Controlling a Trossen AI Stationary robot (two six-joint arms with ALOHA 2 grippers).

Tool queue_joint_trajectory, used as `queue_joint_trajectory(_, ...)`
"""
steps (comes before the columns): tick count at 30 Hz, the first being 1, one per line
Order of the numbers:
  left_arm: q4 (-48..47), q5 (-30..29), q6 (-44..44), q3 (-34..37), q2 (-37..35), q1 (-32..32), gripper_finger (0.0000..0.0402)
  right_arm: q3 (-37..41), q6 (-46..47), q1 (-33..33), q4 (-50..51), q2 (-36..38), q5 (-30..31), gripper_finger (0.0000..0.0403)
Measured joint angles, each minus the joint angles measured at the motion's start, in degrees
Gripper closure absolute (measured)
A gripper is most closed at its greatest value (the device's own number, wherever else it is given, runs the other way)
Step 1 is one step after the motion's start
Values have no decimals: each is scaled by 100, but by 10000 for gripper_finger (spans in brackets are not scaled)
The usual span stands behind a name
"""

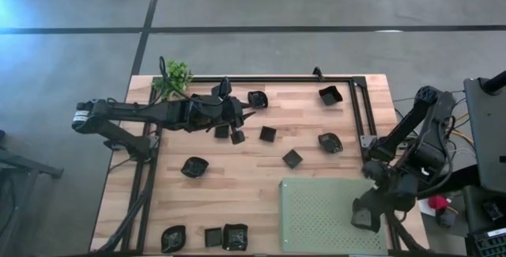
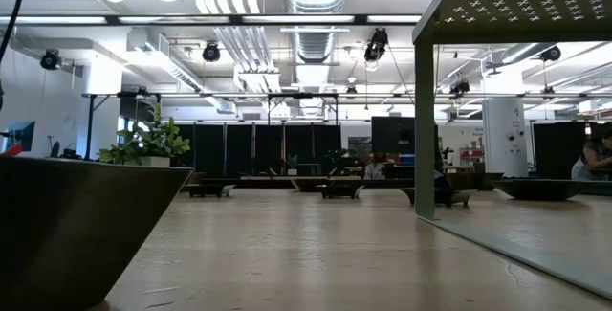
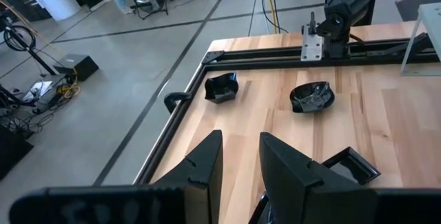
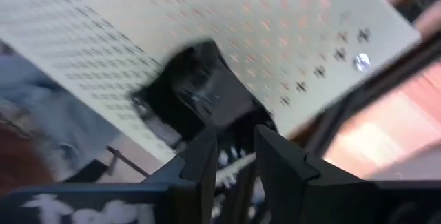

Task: Pick & Place Mini shaped plates
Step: Put the leaf-shaped plate on the shelf

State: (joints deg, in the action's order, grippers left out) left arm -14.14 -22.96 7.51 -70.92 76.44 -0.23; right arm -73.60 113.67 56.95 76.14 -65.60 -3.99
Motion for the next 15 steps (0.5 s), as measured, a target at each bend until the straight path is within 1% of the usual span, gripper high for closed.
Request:
queue_joint_trajectory(2, -1, 0, -25, -1, 0, 0, 309, -90, -34, 1, -2, 38, 419, 315)
queue_joint_trajectory(5, -6, 1, -173, -2, 0, 0, 309, -185, -349, 0, 16, 103, 1118, 323)
queue_joint_trajectory(9, -124, 0, -459, -2, 0, 0, 309, -242, -953, 0, 35, 183, 2327, 332)
queue_joint_trajectory(12, -401, 0, -733, -2, -2, 2, 309, -271, -1593, 0, 109, 211, 3560, 338)
queue_joint_trajectory(15, -670, -45, -990, -2, -7, 8, 309, -268, -2398, 0, 165, 214, 5161, 341)
